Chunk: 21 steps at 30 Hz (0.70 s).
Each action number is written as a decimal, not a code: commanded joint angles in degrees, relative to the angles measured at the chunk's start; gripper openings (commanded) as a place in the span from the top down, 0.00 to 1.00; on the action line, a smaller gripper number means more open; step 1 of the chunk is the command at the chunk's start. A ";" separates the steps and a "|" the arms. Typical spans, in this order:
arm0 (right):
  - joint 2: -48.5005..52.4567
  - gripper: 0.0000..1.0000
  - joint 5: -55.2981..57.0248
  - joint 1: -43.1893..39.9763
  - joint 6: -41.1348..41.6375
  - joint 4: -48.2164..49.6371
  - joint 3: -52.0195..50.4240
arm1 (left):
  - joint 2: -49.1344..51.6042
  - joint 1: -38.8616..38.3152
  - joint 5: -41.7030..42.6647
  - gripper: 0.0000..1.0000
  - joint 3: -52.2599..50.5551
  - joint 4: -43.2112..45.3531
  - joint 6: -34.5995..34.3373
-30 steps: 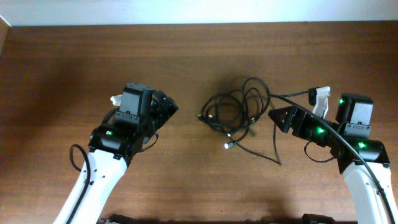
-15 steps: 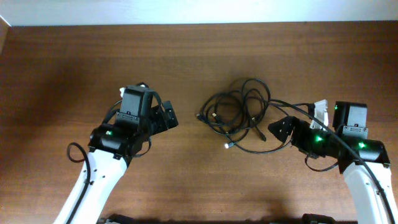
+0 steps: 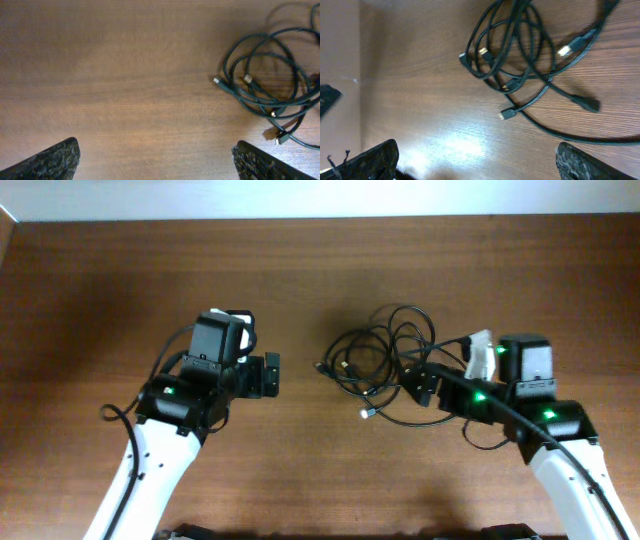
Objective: Untangle cables
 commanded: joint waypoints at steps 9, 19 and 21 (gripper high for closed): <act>12.28 0.01 13.40 11.17 7.45 12.00 1.64 | -0.50 0.33 -7.43 0.01 4.33 -1.99 4.46; 20.24 0.00 8.44 12.96 7.45 24.72 1.62 | -0.50 0.33 -7.43 0.01 4.33 -2.01 4.46; 20.85 0.00 10.91 14.21 7.43 25.99 1.62 | -0.50 0.33 -7.43 0.01 4.33 -2.01 4.46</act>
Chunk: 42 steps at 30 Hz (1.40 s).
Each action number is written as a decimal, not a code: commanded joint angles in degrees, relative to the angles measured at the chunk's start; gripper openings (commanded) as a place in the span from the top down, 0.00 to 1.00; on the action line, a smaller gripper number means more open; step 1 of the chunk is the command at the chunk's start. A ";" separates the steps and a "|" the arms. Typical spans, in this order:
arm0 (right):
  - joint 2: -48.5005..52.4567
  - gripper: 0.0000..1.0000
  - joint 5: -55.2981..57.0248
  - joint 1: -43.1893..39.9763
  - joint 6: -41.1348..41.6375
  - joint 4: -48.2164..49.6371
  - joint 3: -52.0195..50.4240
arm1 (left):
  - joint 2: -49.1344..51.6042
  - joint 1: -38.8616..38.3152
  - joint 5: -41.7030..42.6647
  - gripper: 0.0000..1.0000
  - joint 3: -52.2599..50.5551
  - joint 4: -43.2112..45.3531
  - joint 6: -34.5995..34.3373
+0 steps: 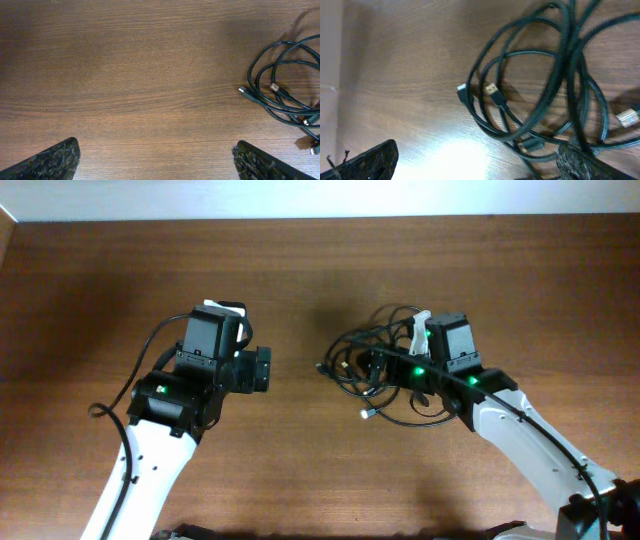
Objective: Untangle cables
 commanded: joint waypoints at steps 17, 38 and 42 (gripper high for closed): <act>7.89 0.03 -1.36 2.91 4.76 8.87 1.03 | -0.46 0.33 -0.61 0.01 0.90 0.11 0.72; 2.64 0.09 5.27 2.91 4.72 4.09 1.03 | -0.46 0.33 -0.61 0.01 0.90 0.11 0.72; 3.96 0.09 5.25 2.91 4.72 4.59 1.03 | -0.46 0.33 -0.61 0.01 0.90 0.11 0.72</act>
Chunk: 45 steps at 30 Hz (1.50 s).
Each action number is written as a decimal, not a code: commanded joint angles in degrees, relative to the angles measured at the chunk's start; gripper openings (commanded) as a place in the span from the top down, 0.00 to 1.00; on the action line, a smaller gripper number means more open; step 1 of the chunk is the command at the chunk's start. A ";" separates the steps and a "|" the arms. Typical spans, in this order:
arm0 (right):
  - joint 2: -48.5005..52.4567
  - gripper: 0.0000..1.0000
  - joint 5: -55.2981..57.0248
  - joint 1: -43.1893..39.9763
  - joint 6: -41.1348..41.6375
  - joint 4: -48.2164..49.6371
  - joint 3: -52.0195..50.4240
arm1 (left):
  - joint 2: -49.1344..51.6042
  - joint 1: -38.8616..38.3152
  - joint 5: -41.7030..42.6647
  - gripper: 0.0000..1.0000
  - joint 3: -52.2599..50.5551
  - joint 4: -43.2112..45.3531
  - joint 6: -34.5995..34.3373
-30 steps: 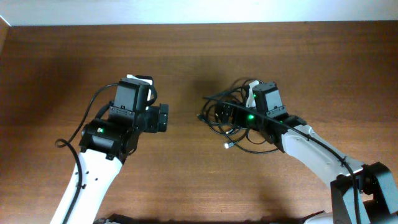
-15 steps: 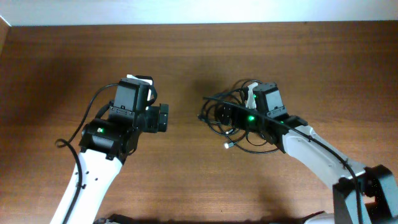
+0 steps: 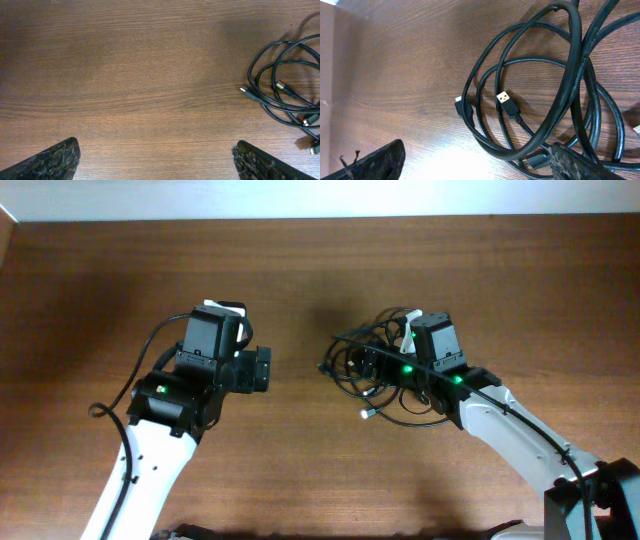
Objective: Untangle cables
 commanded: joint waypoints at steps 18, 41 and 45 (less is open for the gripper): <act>4.26 0.08 0.81 0.37 0.28 3.91 0.87 | -0.44 0.33 -0.61 0.01 0.90 0.11 0.72; 6.86 0.17 11.15 6.12 1.97 13.81 0.87 | -0.44 0.33 -0.61 0.01 0.90 0.11 0.72; 10.08 0.38 10.93 6.10 1.97 16.00 0.87 | -0.44 0.33 -0.63 0.01 0.90 0.11 0.72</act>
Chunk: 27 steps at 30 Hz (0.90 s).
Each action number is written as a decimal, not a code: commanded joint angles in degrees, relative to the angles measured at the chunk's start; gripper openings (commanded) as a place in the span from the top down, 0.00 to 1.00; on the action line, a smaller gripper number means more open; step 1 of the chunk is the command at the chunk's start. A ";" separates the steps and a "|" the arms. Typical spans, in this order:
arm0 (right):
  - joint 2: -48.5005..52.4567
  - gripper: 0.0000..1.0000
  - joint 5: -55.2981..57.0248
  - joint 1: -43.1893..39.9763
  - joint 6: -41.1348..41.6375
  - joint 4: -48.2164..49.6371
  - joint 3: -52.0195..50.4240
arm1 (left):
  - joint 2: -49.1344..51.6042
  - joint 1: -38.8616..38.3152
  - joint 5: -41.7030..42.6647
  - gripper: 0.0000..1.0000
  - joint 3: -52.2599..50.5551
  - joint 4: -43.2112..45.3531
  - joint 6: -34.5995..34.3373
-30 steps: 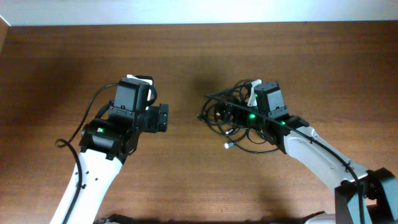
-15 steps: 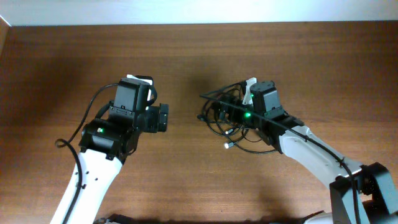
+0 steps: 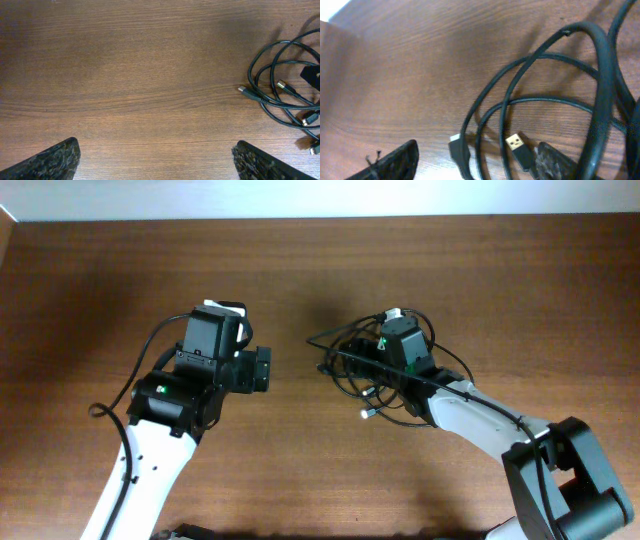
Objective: Untangle cables
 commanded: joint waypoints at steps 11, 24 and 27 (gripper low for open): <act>-17.49 0.96 -0.61 -2.40 -13.38 -22.47 13.92 | -0.44 0.33 -0.61 0.01 0.90 0.11 0.72; -24.98 0.96 25.38 -2.40 -20.37 -54.95 50.86 | -0.44 0.33 -0.61 0.01 0.90 0.11 0.72; -25.00 0.96 30.84 -2.40 -20.26 -55.49 53.20 | -0.44 0.33 -0.61 0.01 0.90 0.11 0.72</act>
